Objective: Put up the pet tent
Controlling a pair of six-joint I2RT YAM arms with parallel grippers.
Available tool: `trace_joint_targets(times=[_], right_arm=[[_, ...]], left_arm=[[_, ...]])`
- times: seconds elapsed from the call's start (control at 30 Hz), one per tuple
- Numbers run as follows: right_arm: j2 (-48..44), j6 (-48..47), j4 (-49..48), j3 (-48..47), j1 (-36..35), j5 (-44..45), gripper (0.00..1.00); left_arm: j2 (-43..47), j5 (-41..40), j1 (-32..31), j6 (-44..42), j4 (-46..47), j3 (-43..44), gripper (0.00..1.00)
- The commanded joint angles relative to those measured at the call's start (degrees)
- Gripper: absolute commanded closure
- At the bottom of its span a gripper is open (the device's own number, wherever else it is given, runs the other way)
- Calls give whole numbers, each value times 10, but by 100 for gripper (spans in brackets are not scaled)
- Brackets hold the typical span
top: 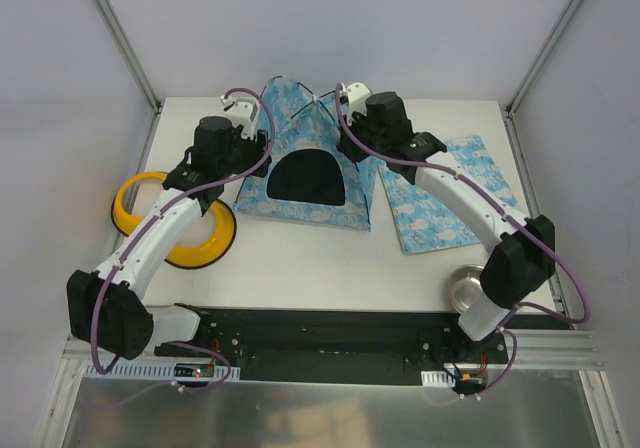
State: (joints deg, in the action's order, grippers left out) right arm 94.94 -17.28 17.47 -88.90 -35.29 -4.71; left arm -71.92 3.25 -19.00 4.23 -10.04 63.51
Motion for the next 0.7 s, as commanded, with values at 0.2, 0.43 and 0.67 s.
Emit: trace_joint_targets(times=[0.2, 0.43, 0.67], right_arm=[[52, -76, 4, -57, 22, -82, 100], [96, -24, 7, -106, 46, -18, 100], [108, 75, -16, -116, 80, 67, 100]], left_arm=[[-74, -4, 20, -26, 17, 58, 70], [-103, -14, 24, -19, 17, 70, 100], [-111, -73, 27, -12, 16, 68, 100]])
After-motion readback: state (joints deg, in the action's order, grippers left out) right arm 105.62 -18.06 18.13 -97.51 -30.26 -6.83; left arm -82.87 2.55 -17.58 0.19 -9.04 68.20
